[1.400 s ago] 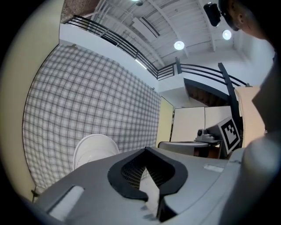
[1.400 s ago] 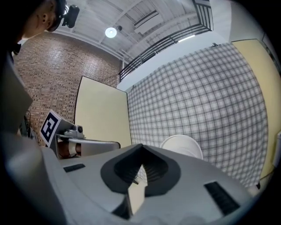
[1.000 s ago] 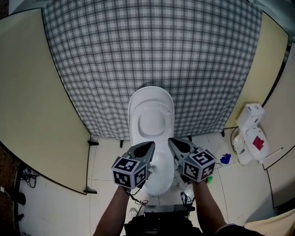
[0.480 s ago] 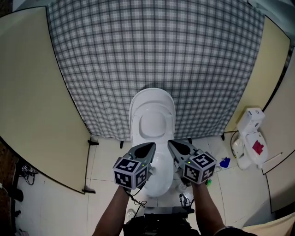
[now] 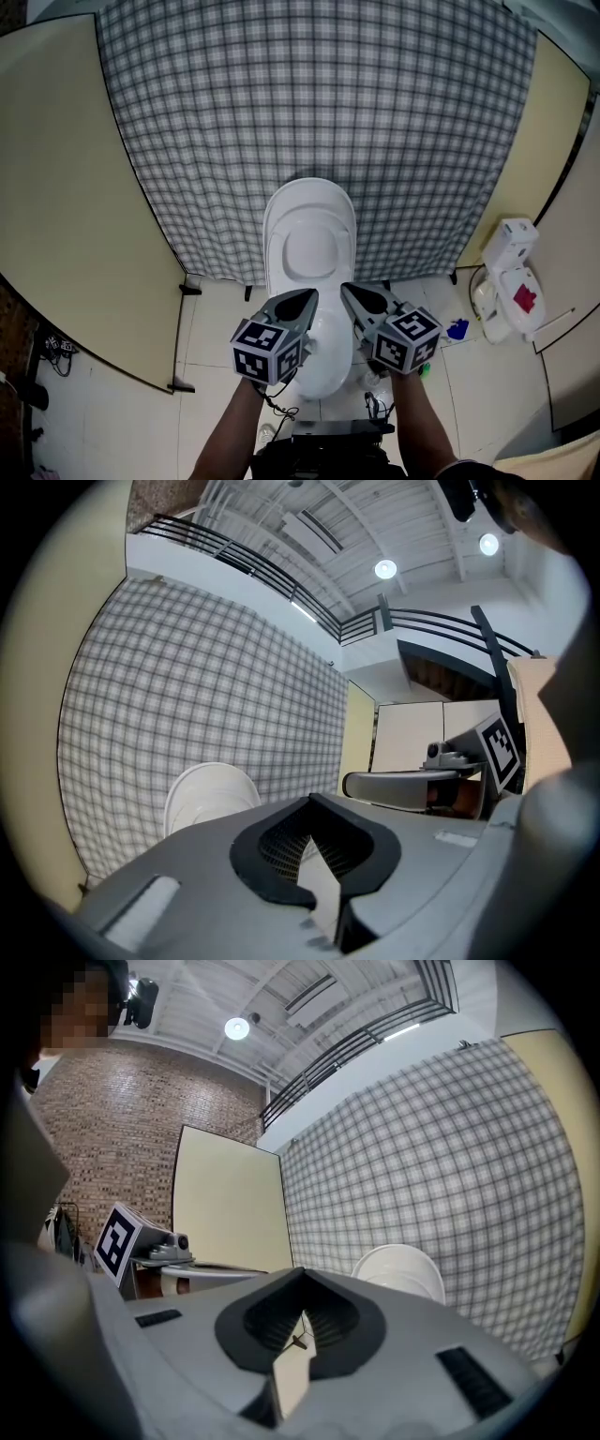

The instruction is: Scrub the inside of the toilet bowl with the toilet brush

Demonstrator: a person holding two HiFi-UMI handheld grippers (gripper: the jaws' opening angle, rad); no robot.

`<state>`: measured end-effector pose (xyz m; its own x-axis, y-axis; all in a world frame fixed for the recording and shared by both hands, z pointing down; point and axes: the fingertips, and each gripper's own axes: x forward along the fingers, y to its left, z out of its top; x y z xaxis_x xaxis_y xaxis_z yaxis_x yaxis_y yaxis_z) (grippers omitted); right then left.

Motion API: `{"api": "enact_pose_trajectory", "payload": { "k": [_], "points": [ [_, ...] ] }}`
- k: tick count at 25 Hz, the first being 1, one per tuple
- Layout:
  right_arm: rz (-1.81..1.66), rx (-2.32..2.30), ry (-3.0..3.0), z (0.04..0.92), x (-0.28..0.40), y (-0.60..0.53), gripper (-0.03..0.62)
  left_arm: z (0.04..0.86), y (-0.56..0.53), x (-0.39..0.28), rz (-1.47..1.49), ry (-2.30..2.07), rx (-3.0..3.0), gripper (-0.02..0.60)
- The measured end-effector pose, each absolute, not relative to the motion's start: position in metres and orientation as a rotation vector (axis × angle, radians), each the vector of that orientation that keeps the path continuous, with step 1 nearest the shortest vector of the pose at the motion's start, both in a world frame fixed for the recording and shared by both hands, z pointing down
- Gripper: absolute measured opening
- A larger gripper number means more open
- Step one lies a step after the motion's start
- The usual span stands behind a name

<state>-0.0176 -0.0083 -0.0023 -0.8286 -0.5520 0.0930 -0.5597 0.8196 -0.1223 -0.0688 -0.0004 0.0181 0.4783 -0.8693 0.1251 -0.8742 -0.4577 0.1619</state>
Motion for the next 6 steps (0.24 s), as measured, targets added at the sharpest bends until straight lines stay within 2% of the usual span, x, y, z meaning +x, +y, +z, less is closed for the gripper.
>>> {"api": "enact_pose_trajectory", "payload": {
  "k": [6],
  "points": [
    [0.227, 0.913, -2.945, 0.0029, -0.0219, -0.0038, 0.005, 0.0222, 0.0048, -0.0718, 0.038, -1.494, 2.526, 0.009]
  ]
}}
